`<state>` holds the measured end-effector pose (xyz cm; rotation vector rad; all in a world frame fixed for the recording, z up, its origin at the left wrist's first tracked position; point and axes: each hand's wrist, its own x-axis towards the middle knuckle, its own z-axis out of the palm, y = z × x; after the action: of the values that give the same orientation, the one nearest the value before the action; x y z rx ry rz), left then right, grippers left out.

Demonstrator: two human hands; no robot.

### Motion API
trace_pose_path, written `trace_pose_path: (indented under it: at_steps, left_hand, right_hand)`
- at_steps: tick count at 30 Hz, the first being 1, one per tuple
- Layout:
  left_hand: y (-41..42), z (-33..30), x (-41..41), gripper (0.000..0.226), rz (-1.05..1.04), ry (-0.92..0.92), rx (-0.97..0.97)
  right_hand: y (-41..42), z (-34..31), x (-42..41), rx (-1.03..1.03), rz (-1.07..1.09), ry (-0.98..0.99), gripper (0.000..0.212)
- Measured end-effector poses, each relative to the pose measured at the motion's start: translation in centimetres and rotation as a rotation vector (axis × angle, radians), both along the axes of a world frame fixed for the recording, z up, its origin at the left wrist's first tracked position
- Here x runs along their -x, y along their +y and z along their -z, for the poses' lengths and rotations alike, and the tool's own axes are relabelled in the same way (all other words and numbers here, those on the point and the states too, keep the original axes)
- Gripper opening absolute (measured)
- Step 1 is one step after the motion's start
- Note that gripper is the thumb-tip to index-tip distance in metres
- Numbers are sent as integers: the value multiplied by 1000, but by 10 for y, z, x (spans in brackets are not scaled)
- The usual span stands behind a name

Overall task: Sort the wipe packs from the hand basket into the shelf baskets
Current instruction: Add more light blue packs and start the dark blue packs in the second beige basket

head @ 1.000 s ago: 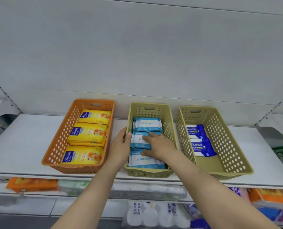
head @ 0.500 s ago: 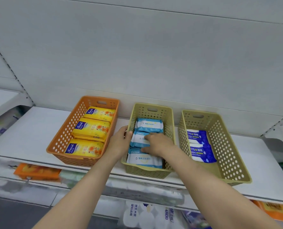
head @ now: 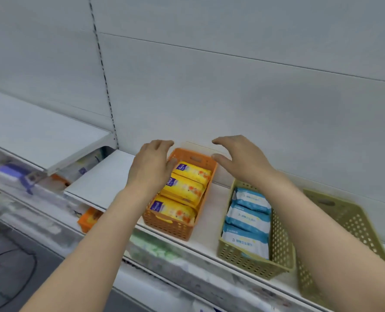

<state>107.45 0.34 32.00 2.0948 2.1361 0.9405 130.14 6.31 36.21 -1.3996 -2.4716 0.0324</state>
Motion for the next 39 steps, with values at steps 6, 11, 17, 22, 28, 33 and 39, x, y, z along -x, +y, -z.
trace_pose_path:
  at_steps: [6, 11, 17, 22, 28, 33, 39]
  left_hand:
    - [-59, 19, 124, 44, -139, 2, -34]
    - [-124, 57, 237, 44, -211, -5, 33]
    - [-187, 97, 369, 43, -336, -22, 136]
    - [-214, 113, 463, 41, -440, -57, 181]
    - [-205, 145, 572, 39, -589, -126, 204]
    - [-171, 186, 689, 38, -712, -142, 280]
    - [-138, 250, 818, 41, -869, -315, 493]
  right_hand:
    - [-44, 23, 122, -74, -99, 109, 49]
    - [-94, 72, 261, 2, -200, 180, 49]
    - [-128, 120, 417, 102, -332, 171, 50]
    - [-134, 141, 522, 210, -437, 145, 50]
    - [-99, 170, 651, 254, -546, 68, 48]
    - [-46, 216, 790, 361, -624, 38, 49]
    - [9, 293, 954, 617, -684, -135, 46]
